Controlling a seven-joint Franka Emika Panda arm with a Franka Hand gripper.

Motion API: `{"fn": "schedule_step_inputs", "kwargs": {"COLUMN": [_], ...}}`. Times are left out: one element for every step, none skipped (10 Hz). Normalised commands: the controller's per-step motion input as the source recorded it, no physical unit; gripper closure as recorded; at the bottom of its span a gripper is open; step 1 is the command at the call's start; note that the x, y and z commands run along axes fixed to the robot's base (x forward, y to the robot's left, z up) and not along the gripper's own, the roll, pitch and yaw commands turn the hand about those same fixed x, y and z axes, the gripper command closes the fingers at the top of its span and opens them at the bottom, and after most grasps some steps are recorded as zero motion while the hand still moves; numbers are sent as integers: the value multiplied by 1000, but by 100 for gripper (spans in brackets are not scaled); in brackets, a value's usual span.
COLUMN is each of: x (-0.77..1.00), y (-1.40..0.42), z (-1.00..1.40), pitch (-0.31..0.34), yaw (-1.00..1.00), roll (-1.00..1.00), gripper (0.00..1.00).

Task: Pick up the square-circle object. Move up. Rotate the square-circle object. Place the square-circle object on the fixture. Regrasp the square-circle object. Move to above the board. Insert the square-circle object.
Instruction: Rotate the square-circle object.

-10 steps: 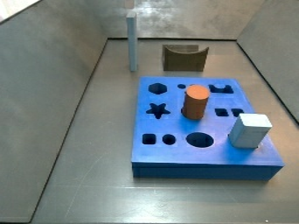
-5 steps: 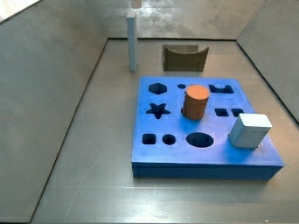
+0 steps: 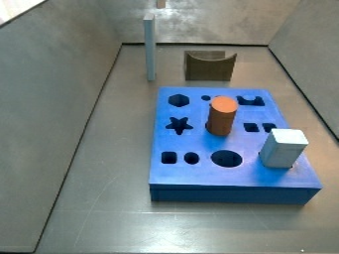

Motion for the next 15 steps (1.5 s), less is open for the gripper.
{"fn": "schedule_step_inputs", "kwargs": {"x": [41,41,41,41,42,42,42,42,43,43,44,44,0,6,25], "y": [0,0,0,0,0,0,0,0,0,0,0,1,0,1,6], "z": [-27,-26,-26,-26,-25,-25,-24,-23,-21,-18,-16,-14,-1000,-1000,-1000], "pitch": [16,17,19,21,23,27,32,40,46,45,44,43,42,34,-3], "yaw": [1000,1000,1000,1000,1000,1000,1000,1000,924,595,455,259,171,119,89], "roll": [-25,-28,-31,-35,-38,-45,-52,-67,-78,-77,-77,-77,-76,-74,-61], "gripper": [0,0,0,0,0,0,0,0,0,0,0,0,0,0,0]}}
